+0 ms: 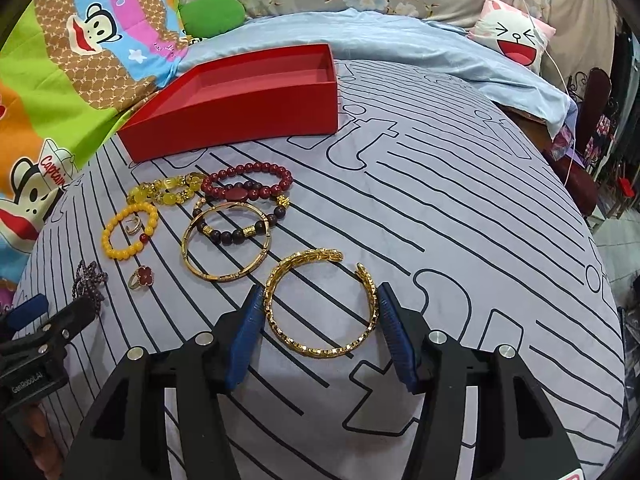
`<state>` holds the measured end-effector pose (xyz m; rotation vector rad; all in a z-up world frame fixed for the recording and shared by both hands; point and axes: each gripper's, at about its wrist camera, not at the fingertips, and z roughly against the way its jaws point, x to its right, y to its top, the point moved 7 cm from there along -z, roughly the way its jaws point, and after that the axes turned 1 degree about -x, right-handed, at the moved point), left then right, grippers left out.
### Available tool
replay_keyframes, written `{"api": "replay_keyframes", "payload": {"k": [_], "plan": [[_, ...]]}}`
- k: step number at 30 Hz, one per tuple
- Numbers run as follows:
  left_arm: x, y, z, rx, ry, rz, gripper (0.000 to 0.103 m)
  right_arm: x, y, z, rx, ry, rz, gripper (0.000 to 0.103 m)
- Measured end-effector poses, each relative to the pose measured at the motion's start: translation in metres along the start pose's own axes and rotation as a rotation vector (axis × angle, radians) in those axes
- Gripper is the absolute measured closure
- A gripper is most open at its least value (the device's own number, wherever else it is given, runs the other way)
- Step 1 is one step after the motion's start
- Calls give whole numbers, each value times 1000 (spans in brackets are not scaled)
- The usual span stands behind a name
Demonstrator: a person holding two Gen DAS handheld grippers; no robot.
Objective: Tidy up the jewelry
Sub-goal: 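Grasp the gold twisted cuff with the right gripper while the left grasps the garnet bracelet, then carry the cuff into the red box with the right gripper while the left drops the garnet bracelet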
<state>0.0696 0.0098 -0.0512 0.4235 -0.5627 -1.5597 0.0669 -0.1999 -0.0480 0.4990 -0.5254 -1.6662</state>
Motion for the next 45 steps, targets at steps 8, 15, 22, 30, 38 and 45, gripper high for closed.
{"api": "replay_keyframes", "payload": {"k": [8, 15, 22, 30, 38, 45], "plan": [[12, 6, -9, -10, -49, -14, 35, 2, -1, 1, 2, -1, -9, 48], [12, 6, -5, -20, -116, -13, 82, 1, -2, 3, 0, 7, -8, 48], [13, 4, 1, -14, -138, -19, 93, -3, -2, 10, 11, 13, 10, 48], [9, 17, 23, 12, -148, -16, 94, -8, 6, 25, 35, 36, 35, 48], [15, 52, 47, 35, -178, -26, 96, -11, 37, 43, 60, 80, 40, 48], [32, 118, 54, 94, -213, -81, 96, -15, 103, 53, 99, 120, 75, 48]]}}
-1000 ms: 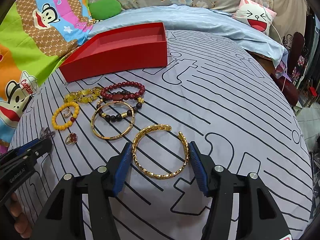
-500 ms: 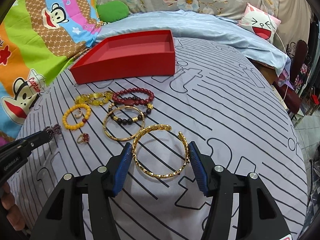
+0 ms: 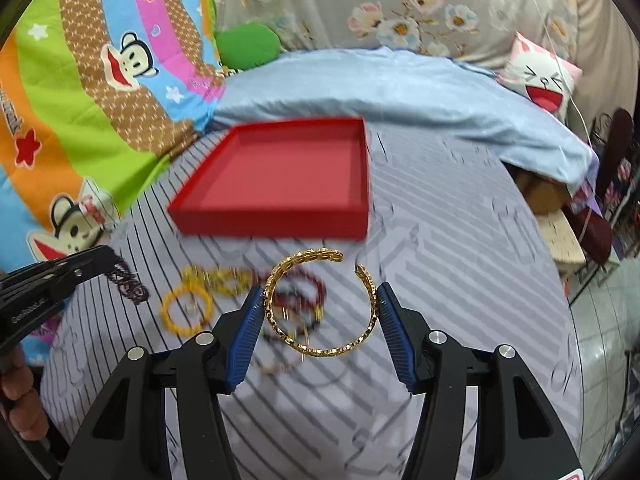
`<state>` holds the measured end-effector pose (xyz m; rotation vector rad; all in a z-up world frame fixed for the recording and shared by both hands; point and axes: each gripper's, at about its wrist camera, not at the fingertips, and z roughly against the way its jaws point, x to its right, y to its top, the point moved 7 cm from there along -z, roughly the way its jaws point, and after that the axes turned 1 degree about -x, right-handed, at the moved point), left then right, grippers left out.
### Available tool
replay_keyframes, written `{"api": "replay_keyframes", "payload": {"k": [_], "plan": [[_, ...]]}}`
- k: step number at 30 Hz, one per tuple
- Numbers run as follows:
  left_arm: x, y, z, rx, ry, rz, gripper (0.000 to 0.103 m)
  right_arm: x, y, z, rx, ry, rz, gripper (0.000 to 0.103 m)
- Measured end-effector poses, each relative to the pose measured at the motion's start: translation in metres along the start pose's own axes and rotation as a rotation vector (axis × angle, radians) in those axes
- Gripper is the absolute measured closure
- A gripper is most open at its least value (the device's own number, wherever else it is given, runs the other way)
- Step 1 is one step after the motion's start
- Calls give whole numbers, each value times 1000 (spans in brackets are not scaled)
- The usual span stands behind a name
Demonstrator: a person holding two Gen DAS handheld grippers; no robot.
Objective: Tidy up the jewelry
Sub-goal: 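Carry the cuff into the red box with the right gripper while the left drops the garnet bracelet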
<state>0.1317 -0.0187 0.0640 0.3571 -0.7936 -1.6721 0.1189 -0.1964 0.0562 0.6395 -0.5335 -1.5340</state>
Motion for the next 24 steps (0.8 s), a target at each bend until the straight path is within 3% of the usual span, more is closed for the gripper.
{"api": "replay_keyframes", "payload": {"k": [7, 13, 17, 24], "plan": [[5, 73, -38, 20, -38, -28, 96, 6, 78, -36, 0, 46, 5, 48], [-3, 125, -92, -35, -49, -24, 96, 5, 123, -93, -75, 74, 27, 48], [-8, 141, -132, -116, -87, -16, 96, 4, 138, -129, -136, 89, 39, 48], [-16, 153, -194, -202, -56, -41, 96, 2, 146, -189, -247, 101, 38, 48]]}}
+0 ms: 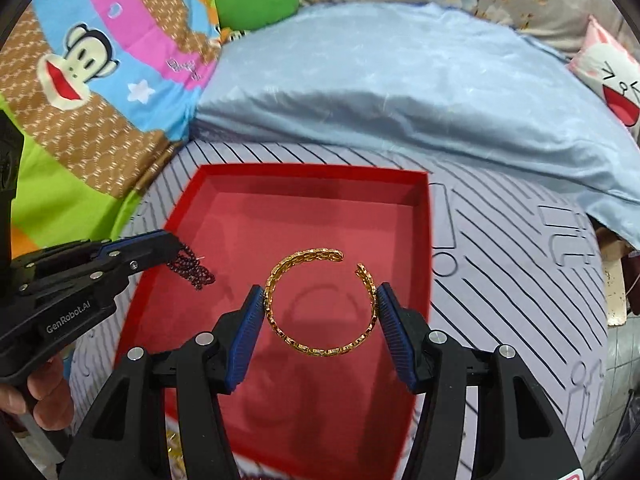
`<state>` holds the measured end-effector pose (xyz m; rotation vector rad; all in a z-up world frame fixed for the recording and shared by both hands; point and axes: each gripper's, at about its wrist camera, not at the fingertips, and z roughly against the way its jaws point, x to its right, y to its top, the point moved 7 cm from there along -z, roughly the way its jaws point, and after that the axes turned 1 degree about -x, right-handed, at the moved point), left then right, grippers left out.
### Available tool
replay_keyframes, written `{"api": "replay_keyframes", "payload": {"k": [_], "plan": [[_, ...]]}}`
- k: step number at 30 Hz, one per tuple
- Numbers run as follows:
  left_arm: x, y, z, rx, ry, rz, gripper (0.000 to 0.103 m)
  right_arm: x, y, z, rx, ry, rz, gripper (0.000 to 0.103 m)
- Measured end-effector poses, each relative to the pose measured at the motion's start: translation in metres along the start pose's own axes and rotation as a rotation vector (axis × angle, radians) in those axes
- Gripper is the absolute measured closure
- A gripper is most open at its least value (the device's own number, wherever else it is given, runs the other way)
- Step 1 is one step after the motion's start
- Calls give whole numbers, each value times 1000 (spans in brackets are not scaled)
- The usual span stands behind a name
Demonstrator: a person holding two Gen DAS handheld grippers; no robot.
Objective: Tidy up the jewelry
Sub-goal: 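Carry the cuff into the red box with the right gripper while the left drops the garnet bracelet, then withdraw both open grippers from the red box back toward the jewelry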
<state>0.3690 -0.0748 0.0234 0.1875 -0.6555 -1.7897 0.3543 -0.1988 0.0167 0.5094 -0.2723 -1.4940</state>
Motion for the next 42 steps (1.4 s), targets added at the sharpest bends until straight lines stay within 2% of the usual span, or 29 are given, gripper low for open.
{"api": "replay_keyframes", "payload": {"k": [8, 13, 14, 15, 16, 17, 18, 19, 27, 35, 39, 42], "plan": [[-20, 24, -43, -42, 26, 21, 96, 0, 13, -47, -77, -15, 11, 48], [-32, 43, -55, -26, 44, 47, 95, 4, 27, -61, -77, -26, -15, 47], [-33, 46, -55, -21, 48, 56, 93, 5, 31, -61, -65, -30, -20, 47], [-36, 48, -55, -16, 48, 66, 87, 5, 34, -61, -49, -36, -18, 45], [-39, 50, -55, -10, 49, 80, 82, 5, 39, -60, -31, -51, -12, 39], [-42, 51, -53, -2, 53, 92, 70, 6, 41, -59, -16, -67, -11, 37], [-43, 52, -51, 10, 57, 98, 63, 7, 43, -57, -2, -78, -13, 35], [-45, 51, -46, 26, 63, 97, 60, 7, 44, -57, 3, -80, -16, 35], [-47, 40, -22, 67, 110, 77, 58, 9, 35, -38, 38, -51, -49, 35], [-35, 26, 12, 120, 149, 52, 57, 6, 17, -1, 78, -58, -36, 35], [-25, 13, 38, 158, 170, 35, 49, 3, 3, 21, 106, -69, -32, 35], [-17, 0, 53, 171, 169, 20, 48, 1, -15, 39, 118, -65, -30, 35]]}}
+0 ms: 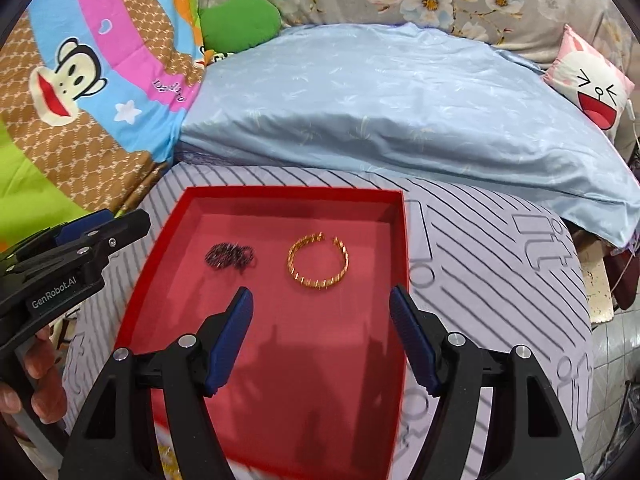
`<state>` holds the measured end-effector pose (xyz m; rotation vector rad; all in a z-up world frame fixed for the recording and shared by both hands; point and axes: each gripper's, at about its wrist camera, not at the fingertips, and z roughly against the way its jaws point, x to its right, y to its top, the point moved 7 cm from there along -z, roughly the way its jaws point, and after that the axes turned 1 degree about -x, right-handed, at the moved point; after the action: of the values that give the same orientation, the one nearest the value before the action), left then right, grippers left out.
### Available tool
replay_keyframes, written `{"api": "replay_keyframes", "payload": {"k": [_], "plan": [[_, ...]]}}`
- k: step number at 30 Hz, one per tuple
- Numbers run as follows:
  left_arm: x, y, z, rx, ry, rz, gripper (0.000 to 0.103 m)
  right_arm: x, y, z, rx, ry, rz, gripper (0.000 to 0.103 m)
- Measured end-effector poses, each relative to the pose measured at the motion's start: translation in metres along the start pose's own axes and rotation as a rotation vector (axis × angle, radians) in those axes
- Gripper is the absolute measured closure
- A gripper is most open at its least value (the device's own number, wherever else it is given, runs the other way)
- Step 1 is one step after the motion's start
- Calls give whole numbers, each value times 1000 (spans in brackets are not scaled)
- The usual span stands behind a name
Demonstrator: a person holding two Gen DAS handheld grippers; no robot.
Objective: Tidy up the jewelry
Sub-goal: 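Withdraw both open grippers from the red box back toward the jewelry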
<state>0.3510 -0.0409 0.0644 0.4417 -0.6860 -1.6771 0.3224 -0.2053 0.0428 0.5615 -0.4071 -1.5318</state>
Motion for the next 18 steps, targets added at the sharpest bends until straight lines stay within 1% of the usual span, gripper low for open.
{"api": "replay_keyframes", "payload": {"k": [4, 8, 11, 14, 18], "plan": [[5, -23, 27, 15, 25, -29, 48, 1, -27, 22, 5, -2, -2, 35], [5, -48, 48, 18, 25, -21, 47, 3, -61, 45, 6, -16, -2, 35], [7, -69, 59, 17, 36, -23, 46, 4, -84, 54, -5, -16, -12, 35], [9, -94, 66, 1, 44, -33, 45, 7, -108, 62, -15, -33, -13, 35], [8, -130, 71, -33, 48, -23, 44, 8, -141, 67, -29, -55, -10, 35]]}}
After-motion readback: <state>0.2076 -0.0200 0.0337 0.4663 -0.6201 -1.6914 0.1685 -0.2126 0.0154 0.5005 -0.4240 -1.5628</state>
